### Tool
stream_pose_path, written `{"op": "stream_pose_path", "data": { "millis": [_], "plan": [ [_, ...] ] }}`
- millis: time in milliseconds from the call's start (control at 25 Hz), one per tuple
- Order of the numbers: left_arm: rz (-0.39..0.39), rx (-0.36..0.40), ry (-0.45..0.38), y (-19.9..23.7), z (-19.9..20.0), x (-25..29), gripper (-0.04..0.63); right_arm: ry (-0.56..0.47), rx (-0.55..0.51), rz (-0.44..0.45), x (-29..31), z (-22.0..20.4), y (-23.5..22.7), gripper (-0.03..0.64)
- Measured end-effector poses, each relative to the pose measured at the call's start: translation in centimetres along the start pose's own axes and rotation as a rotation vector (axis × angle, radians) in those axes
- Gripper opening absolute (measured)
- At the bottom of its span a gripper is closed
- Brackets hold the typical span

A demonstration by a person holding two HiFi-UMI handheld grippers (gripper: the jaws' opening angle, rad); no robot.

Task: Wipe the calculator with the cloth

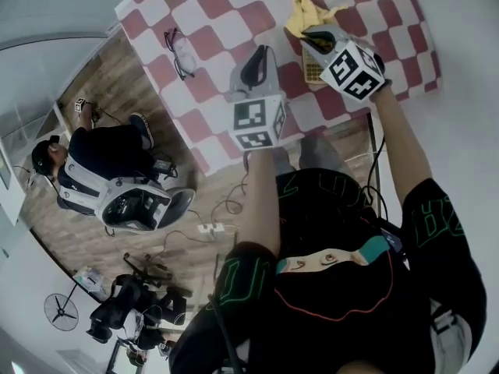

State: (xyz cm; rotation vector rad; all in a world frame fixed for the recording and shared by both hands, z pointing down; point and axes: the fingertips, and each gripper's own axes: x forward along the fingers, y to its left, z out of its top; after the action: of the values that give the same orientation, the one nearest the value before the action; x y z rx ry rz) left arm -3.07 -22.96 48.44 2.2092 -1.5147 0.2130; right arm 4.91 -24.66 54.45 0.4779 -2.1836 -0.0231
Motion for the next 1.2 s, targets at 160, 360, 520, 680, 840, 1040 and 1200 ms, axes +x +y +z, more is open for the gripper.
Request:
{"op": "stream_pose_path", "data": {
  "millis": [160, 360, 520, 680, 840, 1040, 1200],
  "plan": [
    [0.03, -0.015, -0.017, -0.5, -0.5, -0.8, 0.014, -0.001, -0.028, 0.04, -0.4, -0.3, 1.3, 0.034],
    [0.068, -0.026, -0.038, -1.2, -0.9, -1.8, 0.014, -0.01, -0.043, 0.062, -1.0, -0.9, 2.3, 0.034],
    [0.09, -0.034, -0.045, -2.0, -1.6, -2.7, 0.014, -0.023, -0.05, 0.078, -1.9, -1.5, 3.5, 0.034],
    [0.113, -0.037, -0.055, -2.7, -1.7, -3.6, 0.014, -0.03, -0.054, 0.075, -3.1, -1.8, 4.4, 0.034],
    [0.128, -0.036, -0.064, -3.2, -1.7, -4.1, 0.014, -0.04, -0.057, 0.097, -3.6, -2.3, 5.8, 0.034],
    [0.12, -0.021, -0.066, -4.3, -1.6, -4.4, 0.014, -0.063, -0.045, 0.108, -4.2, -2.6, 7.0, 0.034],
    [0.121, -0.02, -0.071, -4.9, -1.4, -4.9, 0.014, -0.073, -0.038, 0.116, -5.1, -2.9, 8.3, 0.034]
  ]
}}
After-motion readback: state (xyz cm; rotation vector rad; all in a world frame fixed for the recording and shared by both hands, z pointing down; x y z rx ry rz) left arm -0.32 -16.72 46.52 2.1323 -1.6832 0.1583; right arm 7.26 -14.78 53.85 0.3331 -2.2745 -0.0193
